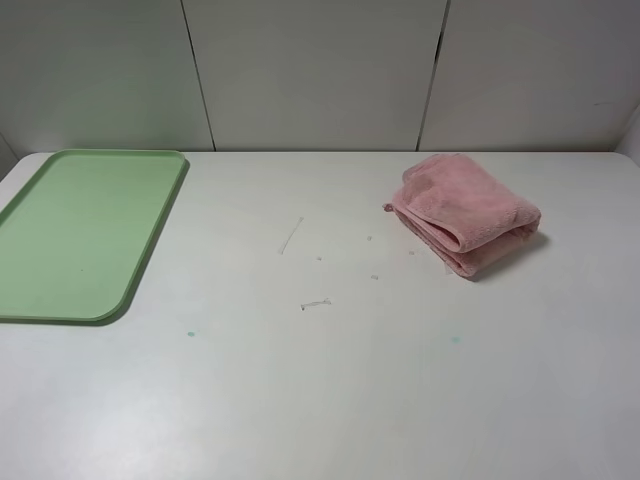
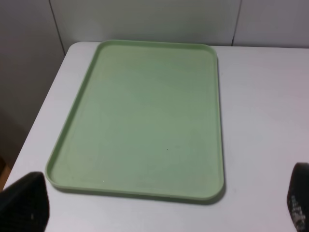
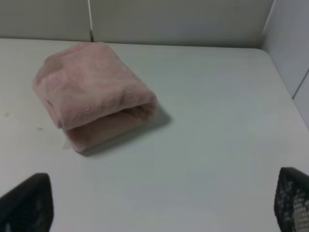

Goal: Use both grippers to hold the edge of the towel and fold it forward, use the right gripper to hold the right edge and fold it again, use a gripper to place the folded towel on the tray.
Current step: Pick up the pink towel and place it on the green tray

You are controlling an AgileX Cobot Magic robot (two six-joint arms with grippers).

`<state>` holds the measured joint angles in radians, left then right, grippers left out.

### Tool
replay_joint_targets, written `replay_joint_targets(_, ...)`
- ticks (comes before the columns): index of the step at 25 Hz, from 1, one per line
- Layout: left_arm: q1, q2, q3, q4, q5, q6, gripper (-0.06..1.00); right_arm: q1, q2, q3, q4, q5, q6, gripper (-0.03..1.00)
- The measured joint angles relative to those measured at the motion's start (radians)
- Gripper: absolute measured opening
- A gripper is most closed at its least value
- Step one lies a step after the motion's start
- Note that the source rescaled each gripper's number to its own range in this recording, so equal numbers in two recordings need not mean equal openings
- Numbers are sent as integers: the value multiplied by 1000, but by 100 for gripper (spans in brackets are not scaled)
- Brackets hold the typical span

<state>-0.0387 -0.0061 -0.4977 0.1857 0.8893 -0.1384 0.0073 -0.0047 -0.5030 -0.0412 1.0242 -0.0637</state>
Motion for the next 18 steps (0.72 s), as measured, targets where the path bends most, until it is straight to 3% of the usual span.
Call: replay_joint_targets(18, 0, 0, 0, 0, 0, 0, 99, 0, 0, 0, 4, 0, 7, 100)
